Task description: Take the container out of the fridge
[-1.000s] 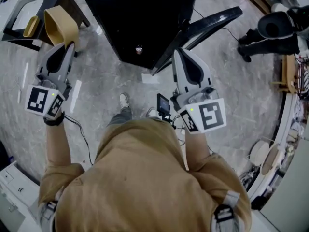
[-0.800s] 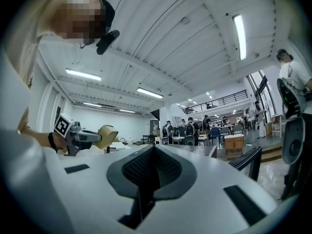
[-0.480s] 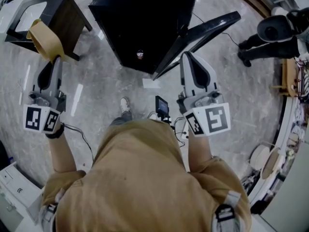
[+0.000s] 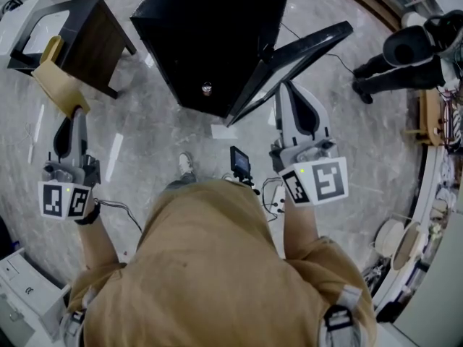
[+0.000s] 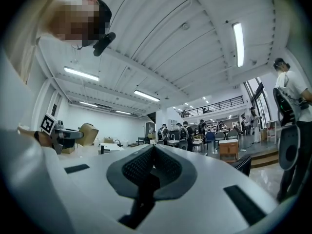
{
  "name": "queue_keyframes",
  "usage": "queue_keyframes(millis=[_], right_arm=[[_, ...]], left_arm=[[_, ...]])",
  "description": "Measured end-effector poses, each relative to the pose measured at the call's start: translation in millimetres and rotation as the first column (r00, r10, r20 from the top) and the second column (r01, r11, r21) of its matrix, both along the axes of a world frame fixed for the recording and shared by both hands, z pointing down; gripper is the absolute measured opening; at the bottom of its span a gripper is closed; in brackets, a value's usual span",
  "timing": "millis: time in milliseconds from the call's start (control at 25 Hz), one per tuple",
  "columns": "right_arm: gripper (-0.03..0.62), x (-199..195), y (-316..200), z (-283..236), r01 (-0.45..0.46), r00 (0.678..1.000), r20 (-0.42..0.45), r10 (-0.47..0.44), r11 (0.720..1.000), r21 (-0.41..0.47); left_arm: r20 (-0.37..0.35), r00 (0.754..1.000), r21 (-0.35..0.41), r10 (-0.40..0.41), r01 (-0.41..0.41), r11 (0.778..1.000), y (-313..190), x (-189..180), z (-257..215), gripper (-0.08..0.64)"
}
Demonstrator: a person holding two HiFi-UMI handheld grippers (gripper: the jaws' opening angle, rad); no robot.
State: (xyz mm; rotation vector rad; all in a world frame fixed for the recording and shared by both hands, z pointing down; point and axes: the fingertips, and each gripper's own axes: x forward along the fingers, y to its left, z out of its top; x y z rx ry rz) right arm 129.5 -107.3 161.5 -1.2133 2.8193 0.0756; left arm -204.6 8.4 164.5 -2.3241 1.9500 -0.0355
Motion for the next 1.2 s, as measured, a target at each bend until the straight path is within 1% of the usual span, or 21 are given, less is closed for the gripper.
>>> queue_keyframes(millis=[160, 280, 520, 760, 920, 1200], right_arm=[[0.0, 9.4, -1.4, -1.7, -0.012, 1.0, 0.0, 0.012, 1.0, -0.001], [0.0, 19.3, -2.8, -3.7, -0.03, 1.0, -0.001, 0.03, 1.0, -0.002], [0.0, 31.8, -3.4, -7.6, -0.058, 0.998, 0.0, 0.058, 0.998, -0.002], [0.0, 40.5, -3.9, -13.7, -0.078, 0.997, 0.002, 0.078, 0.997, 0.005], [0.0, 42.5, -4.7, -15.7, -0.069, 0.998, 0.005, 0.069, 0.997, 0.017], [0.0, 42.4, -3.5, -20.6, -0.075, 0.997, -0.023, 0.077, 0.996, 0.044]], left_arm=[[-0.012, 1.0, 0.021, -0.017, 0.017, 1.0, 9.5, -0.7, -6.9, 0.012], [-0.03, 0.998, 0.046, -0.049, 0.051, 0.998, 17.3, -6.0, -13.0, 0.012], [-0.07, 0.992, 0.069, -0.104, 0.108, 0.992, 34.5, -17.2, -18.1, 0.012], [-0.139, 0.979, 0.11, -0.151, 0.166, 0.98, 52.4, -28.6, -30.1, 0.012], [-0.134, 0.978, 0.123, -0.158, 0.175, 0.977, 54.7, -29.6, -35.2, 0.012], [-0.137, 0.978, 0.122, -0.159, 0.176, 0.977, 53.5, -32.9, -34.2, 0.012]])
